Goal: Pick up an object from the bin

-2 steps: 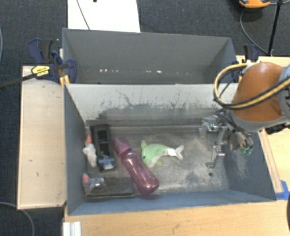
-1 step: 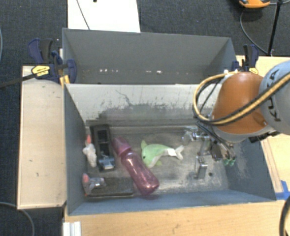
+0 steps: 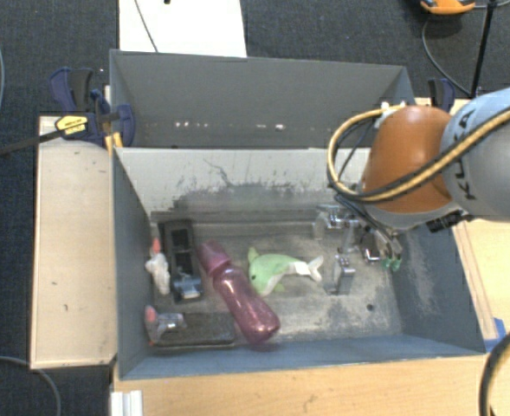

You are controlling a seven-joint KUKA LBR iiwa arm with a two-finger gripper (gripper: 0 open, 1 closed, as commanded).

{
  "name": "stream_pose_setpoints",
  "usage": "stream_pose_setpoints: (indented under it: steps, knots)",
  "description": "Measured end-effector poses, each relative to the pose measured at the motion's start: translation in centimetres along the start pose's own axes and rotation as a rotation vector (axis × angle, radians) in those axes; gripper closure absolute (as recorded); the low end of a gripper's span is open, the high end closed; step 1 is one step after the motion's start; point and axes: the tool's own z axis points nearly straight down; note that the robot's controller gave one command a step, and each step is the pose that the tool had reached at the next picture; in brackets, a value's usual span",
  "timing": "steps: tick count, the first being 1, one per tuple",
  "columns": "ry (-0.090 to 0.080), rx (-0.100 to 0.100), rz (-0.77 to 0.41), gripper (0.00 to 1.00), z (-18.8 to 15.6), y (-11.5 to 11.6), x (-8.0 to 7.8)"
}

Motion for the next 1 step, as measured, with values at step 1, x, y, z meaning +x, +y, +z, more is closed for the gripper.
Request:
stream_pose_setpoints:
  steps: [1]
  knots:
    - [0.0, -0.001, -0.116, 0.0, 6.16, 4.34, -1.09]
